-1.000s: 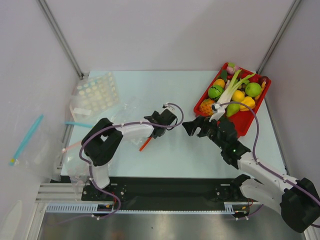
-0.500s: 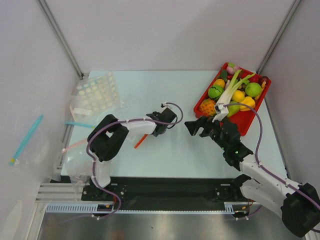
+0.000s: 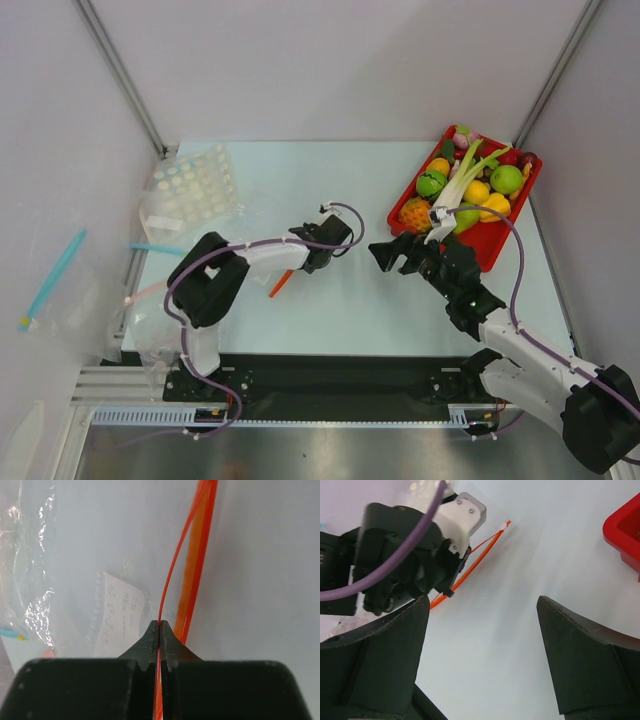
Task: Place the food in the zip-top bag and seal the zipper
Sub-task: Pick up the zipper food storage bag at the center of the board, then open the zipper of the food storage bag at the center of the board.
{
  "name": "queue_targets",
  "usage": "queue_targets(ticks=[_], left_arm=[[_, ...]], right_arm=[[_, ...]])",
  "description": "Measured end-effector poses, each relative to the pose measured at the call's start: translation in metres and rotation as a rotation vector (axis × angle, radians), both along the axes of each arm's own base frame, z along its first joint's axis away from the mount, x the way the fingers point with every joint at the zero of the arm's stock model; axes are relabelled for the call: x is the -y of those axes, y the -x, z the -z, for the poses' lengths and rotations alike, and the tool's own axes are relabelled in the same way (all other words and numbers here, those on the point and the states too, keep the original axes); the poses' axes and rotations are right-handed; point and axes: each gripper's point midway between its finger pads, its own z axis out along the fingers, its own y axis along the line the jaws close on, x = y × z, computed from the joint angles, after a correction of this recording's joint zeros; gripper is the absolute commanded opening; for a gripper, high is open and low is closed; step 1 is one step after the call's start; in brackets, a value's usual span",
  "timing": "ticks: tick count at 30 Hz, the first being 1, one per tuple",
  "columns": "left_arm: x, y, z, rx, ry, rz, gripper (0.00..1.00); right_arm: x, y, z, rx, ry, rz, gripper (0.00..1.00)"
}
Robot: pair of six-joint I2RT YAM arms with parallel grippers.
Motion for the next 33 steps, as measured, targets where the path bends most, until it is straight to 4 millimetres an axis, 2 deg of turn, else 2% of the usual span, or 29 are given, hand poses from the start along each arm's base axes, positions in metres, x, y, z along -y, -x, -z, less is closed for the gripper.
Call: queue_targets(ticks=[4,10,14,17,22,26,29,31,33], left_arm=[[0.020,0.017,-0.024,0.007,0.172,0.076,0.00],[0.062,0.045,-0.093,0.097,0.589,0.246,0.00],[0.078,0.059,-0.119,0.139,0.767,0.323,0.01],[0.086,0.067,-0.122,0.137,0.834,0.354,0.00],[0.099,0.076,-0.122,0.124,0.880,0.386,0.00],[0.112,0.087,-0.126,0.120,0.900,0.425,0.00],[0.117,0.093,-0.127,0.118,0.900,0.443,0.00],[0.116,0.093,-0.128,0.122,0.897,0.440,0.00],[0.116,0.094,-0.128,0.125,0.893,0.438,0.00]], right_arm=[[-0.006,-0.001,0.009,-0.031,-0.004,-0.024,0.91],[-0.020,0.001,0.031,-0.101,0.007,-0.075,0.86],[-0.041,0.013,0.046,-0.129,0.040,-0.139,0.86],[-0.059,0.023,0.050,-0.123,0.077,-0.189,0.85],[-0.078,0.031,0.039,-0.056,0.117,-0.220,0.84],[-0.077,0.029,0.039,-0.031,0.147,-0.188,0.79],[-0.074,0.023,0.041,-0.034,0.170,-0.154,0.71],[-0.072,0.019,0.045,-0.043,0.187,-0.128,0.61],[-0.070,0.015,0.048,-0.054,0.201,-0.104,0.58]])
